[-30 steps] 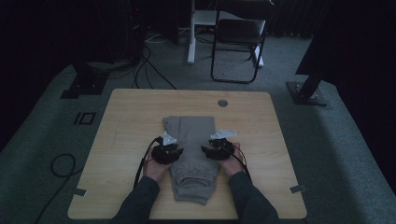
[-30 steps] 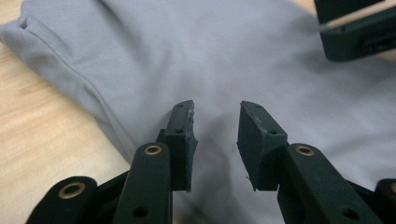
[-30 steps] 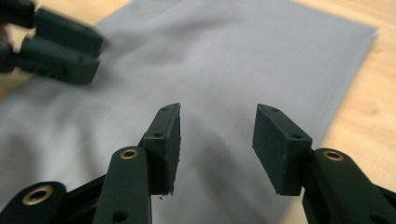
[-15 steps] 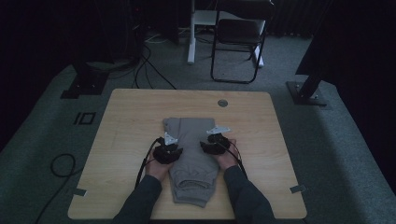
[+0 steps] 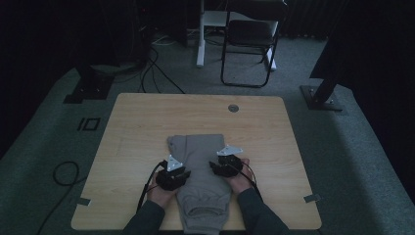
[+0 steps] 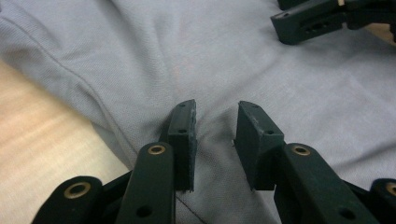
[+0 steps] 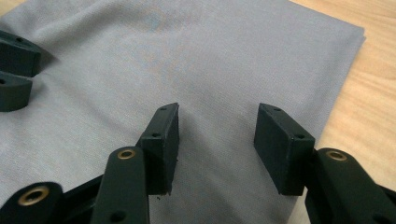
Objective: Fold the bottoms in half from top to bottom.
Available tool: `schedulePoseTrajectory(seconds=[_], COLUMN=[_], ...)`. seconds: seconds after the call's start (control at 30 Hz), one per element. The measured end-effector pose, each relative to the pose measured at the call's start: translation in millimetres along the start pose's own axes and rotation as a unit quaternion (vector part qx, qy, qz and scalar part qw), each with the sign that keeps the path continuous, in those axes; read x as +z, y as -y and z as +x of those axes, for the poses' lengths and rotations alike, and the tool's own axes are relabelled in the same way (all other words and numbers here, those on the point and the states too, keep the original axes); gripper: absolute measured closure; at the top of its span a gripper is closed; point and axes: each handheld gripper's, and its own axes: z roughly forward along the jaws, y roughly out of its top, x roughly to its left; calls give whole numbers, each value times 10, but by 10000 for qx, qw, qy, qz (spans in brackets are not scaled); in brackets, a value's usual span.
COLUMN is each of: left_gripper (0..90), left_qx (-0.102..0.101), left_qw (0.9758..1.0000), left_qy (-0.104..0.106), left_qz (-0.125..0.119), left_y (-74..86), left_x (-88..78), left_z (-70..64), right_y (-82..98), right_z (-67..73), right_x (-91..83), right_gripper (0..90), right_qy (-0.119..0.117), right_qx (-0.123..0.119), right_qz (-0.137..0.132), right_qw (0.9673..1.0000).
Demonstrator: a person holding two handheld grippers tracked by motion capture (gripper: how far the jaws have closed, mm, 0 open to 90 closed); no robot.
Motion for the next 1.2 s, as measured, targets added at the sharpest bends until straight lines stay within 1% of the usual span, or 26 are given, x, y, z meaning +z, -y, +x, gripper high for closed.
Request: schedulePoseTrajectory(seconds=[0.07, 0.13, 0.2, 0.23, 0.3, 0.33, 0.37, 0.43, 0.5, 0.53, 0.6, 0.67, 0.73, 0.77, 0.83, 0.87, 0.93, 0.97, 1.0, 1.07, 1.1, 1.13, 1.17, 1.2], left_gripper=[659, 653, 650, 650, 646, 643, 643, 654, 683, 704, 734, 735, 689, 669, 651, 649, 651, 659, 690, 783, 835, 869, 877, 883], left_qx=[-1, 52, 99, 75, 20, -20, -107, -309, -362, -374, -495, -634, -766, -799, -821, -851, -813, -808, -812, -845, -902, -963, -954, -975], left_qw=[9999, 9998, 9997, 9996, 9989, 9985, 9978, 9961, 9946, 9943, 9934, 9933, 9935, 9934, 9933, 9930, 9935, 9934, 9934, 9929, 9926, 9922, 9921, 9917], left_qy=[128, 197, 160, 117, -78, -199, -338, -540, -800, -896, -989, -942, -836, -816, -812, -815, -785, -797, -795, -831, -811, -792, -814, -843], left_qz=[51, 45, -128, -257, -468, -506, -567, -620, -553, -447, -303, -204, -134, -69, 39, 77, 113, 139, 130, 126, 110, 81, 62, 15], left_y=[18, 20, -16, -52, -159, -227, -296, -432, -550, -599, -664, -696, -703, -705, -706, -707, -716, -726, -733, -741, -739, -735, -728, -718], left_x=[-37, -80, -141, -177, -232, -247, -250, -226, -151, -94, 28, 138, 235, 276, 352, 386, 436, 456, 466, 476, 479, 478, 469, 451], left_z=[-23, -35, -18, 7, 100, 168, 245, 421, 583, 658, 785, 878, 934, 948, 958, 956, 946, 941, 937, 938, 943, 946, 949, 953], right_y=[34, 63, 77, 80, 83, 78, 67, 31, -21, -51, -109, -168, -227, -256, -311, -336, -383, -405, -424, -449, -455, -457, -454, -448], right_z=[29, 52, 60, 59, 38, 25, 9, -32, -94, -131, -214, -299, -385, -427, -512, -549, -605, -623, -639, -671, -680, -681, -672, -663], right_x=[-35, -70, -95, -103, -110, -111, -111, -114, -111, -104, -79, -49, -12, 8, 63, 95, 164, 196, 230, 300, 334, 364, 393, 406], right_gripper=[502, 502, 501, 500, 504, 515, 521, 543, 571, 587, 614, 640, 673, 692, 773, 787, 789, 782, 753, 742, 752, 780, 806, 831], right_qy=[-35, -80, -126, -154, -225, -242, -212, -109, 8, 85, 211, 354, 444, 460, 454, 442, 473, 507, 522, 560, 553, 560, 597, 605], right_qx=[-37, -65, -101, -114, -128, -110, -88, -11, 41, 87, 192, 302, 431, 498, 591, 659, 779, 850, 923, 1014, 1066, 1063, 1028, 975], right_qz=[-8, 2, 37, 44, 38, 29, 20, -13, -77, -86, -106, -120, -134, -132, -100, -96, -58, -45, -37, -3, 59, 126, 208, 199], right_qw=[10000, 9999, 9999, 9998, 9997, 9996, 9997, 9999, 10000, 9999, 9995, 9988, 9980, 9976, 9972, 9968, 9958, 9951, 9944, 9933, 9927, 9927, 9927, 9932])
